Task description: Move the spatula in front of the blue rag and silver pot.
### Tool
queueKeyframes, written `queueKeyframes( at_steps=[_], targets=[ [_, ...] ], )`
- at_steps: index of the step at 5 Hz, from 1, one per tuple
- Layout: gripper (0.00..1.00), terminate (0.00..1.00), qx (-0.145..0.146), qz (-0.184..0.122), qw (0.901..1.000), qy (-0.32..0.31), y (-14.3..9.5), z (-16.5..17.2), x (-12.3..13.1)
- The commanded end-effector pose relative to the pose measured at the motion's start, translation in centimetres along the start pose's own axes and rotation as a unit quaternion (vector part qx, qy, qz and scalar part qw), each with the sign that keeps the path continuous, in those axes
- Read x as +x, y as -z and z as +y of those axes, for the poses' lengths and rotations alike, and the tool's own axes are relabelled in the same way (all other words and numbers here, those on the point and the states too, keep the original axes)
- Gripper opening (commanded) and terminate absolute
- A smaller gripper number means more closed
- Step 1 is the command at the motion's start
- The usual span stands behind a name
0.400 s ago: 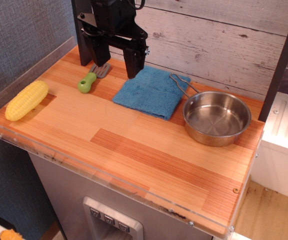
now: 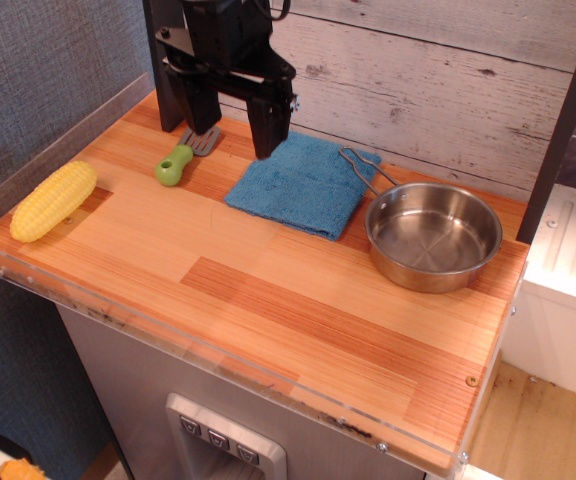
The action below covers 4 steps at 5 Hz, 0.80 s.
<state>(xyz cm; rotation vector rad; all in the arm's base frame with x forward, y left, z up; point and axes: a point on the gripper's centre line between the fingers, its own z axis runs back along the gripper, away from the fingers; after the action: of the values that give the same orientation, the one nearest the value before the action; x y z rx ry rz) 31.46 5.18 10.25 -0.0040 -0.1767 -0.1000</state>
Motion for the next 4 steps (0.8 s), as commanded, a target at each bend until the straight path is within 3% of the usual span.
queueKeyframes(
  at_steps=[1,2,4],
  targets=[
    [1.00,0.00,0.027,-0.011,0.9986,-0.044,-0.2,6.3,0.1],
    [1.00,0.00,0.043,-0.010,0.9960,-0.077,0.7,9.3,0.6],
    [1.00,0.00,0.042,0.000,0.9935,-0.106,4.0,10.2,2.1]
  ],
)
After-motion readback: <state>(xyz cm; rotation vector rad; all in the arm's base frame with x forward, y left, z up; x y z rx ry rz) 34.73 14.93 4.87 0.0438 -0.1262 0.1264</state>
